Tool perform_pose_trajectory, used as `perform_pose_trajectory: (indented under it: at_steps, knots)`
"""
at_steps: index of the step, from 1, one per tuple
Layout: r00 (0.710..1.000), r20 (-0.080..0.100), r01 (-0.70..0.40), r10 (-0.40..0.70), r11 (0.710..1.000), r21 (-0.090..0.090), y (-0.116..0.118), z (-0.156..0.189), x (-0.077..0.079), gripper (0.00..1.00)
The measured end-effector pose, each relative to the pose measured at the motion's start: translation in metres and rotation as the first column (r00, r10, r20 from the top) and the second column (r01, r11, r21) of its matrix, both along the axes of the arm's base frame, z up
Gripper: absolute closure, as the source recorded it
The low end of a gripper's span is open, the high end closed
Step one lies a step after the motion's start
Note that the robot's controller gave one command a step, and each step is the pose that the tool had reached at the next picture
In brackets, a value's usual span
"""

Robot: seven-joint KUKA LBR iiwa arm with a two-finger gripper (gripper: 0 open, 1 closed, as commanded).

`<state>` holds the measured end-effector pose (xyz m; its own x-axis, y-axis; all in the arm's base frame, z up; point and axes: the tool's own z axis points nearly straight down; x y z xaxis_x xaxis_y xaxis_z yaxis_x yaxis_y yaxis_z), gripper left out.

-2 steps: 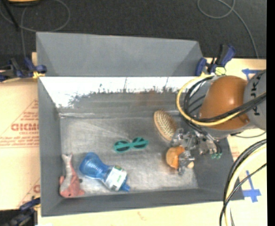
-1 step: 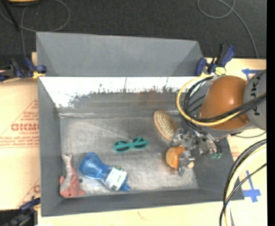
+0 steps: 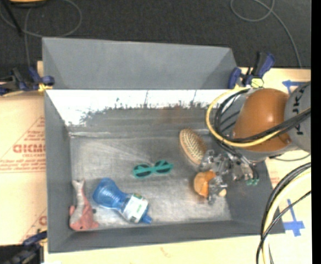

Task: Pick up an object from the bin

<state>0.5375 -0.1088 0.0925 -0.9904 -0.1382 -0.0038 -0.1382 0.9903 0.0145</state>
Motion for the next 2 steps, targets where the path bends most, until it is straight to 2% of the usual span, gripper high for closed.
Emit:
perform_pose_trajectory:
  at_steps: [2]
  knots:
    - [1.0,0.0,0.0,0.0,1.0,0.0,0.0,0.0,0.0,1.0]
